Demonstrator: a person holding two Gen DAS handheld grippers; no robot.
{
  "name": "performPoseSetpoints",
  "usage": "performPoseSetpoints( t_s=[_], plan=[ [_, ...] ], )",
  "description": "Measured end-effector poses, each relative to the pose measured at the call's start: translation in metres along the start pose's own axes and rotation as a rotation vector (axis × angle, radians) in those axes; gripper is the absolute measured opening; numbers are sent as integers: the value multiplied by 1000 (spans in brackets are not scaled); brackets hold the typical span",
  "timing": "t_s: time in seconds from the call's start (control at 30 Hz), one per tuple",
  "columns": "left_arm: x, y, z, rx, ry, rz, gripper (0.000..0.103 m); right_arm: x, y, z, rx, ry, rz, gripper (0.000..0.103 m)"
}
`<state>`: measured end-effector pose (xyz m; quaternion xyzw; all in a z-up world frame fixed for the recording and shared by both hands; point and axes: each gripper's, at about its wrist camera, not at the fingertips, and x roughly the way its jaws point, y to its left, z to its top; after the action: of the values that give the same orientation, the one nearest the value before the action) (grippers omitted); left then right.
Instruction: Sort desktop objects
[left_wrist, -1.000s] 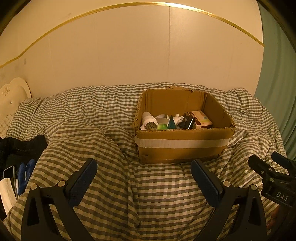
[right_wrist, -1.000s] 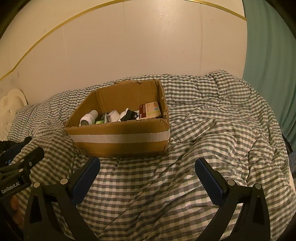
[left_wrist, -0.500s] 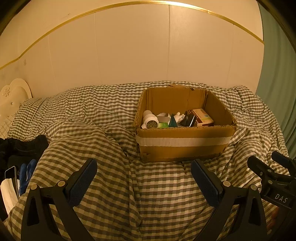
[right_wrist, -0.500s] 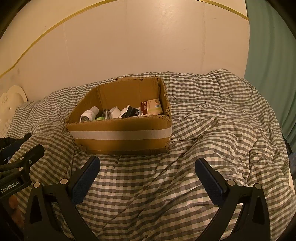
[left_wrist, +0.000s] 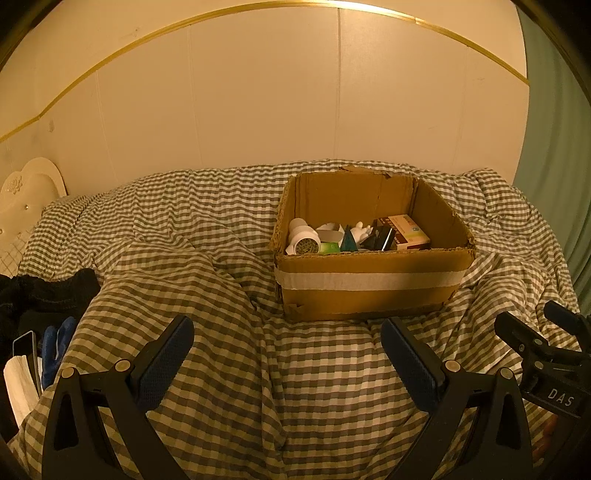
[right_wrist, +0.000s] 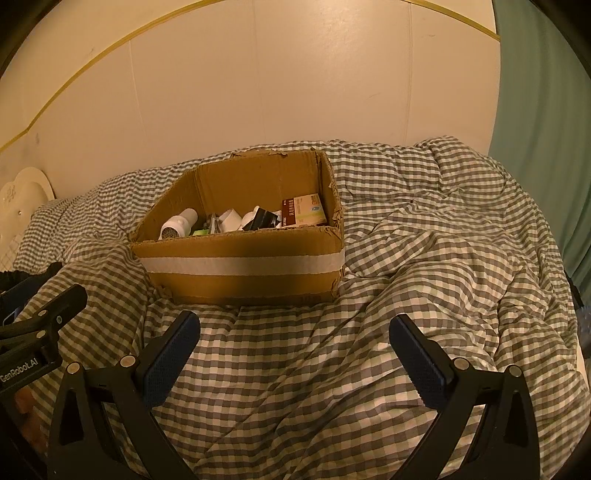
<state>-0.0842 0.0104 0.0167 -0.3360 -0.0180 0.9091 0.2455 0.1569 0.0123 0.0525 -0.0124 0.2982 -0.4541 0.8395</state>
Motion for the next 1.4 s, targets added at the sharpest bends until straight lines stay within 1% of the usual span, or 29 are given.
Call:
performPoseSetpoints(
  t_s=[1.07,1.13,1.17,1.2,1.27,1.4],
  plan=[
    [3,-3,0,23,14,-9,103,5,0,-1,-24,21,-11,103],
    [0,-1,-1,13,-1,-5,103,6,0,-1,-27,23,-11,103],
    [-3,0,-1,2,-24,1,103,7,1,-1,-28,25,-11,103],
    [-6,0,0,8,-41,5,103,7,1,-1,-31,29,-11,103],
    [-8,-1,2,21,-47,-1,103,8,2,-2,-32,31,-11,103],
    [-2,1,1,-4,-18,-13,103,8,2,-2,-35,31,-11,103]
  ],
)
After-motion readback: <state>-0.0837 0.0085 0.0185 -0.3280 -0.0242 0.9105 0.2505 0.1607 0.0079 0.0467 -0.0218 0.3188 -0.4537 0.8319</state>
